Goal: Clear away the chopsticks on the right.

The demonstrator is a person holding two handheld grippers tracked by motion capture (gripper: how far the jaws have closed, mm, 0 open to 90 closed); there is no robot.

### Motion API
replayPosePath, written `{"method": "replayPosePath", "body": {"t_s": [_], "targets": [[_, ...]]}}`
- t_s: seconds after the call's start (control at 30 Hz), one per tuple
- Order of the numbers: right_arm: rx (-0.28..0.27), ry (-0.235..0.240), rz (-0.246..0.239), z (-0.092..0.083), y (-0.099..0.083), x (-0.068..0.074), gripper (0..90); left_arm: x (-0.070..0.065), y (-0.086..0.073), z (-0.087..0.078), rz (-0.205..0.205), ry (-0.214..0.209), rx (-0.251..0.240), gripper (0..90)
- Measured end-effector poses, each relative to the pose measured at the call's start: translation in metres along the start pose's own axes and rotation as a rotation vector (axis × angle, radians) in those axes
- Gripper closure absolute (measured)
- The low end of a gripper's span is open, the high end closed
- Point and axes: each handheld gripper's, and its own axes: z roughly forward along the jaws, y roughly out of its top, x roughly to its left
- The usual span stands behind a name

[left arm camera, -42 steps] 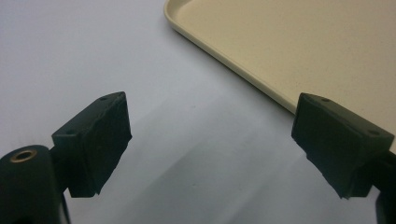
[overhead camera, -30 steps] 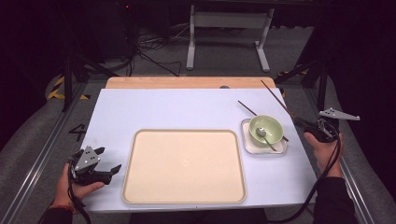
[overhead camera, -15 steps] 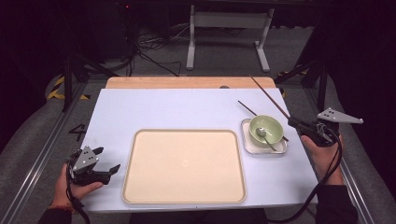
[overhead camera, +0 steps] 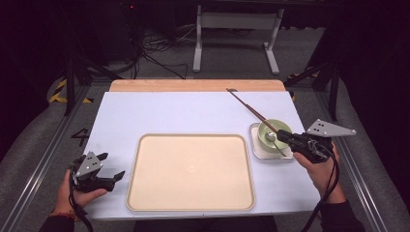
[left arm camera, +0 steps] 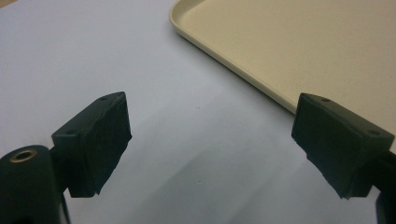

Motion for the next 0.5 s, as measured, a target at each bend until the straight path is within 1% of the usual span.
{"method": "replayPosePath", "body": {"t_s": [0.03,0.07,0.1,0.17,0.23,0.3,0.5], "targets": [[0.002,0.007,-0.007,0.001,0.0,0.004,84.6,0.0,0.0,0.0,0.0,0.002,0.0,12.7],[0.002,0.007,-0.007,0.001,0.0,0.004,84.6,0.0,0.0,0.0,0.0,0.002,0.0,12.7],[0.009,0.034,-0.021,0.004,0.001,0.012,84.6,0.0,0.0,0.0,-0.002,0.001,0.0,12.6],[0.017,0.046,-0.036,0.006,0.001,0.019,84.5,0.0,0.0,0.0,-0.001,0.003,0.001,12.6],[0.025,0.069,-0.045,0.009,0.001,0.026,84.5,0.0,0.0,0.0,0.001,0.004,0.001,12.6],[0.039,0.081,-0.067,0.012,0.001,0.033,84.6,0.0,0.0,0.0,-0.002,0.002,-0.002,12.6],[0.079,0.129,-0.086,0.029,-0.005,0.051,84.5,0.0,0.0,-0.001,-0.007,0.002,-0.008,12.7]]}}
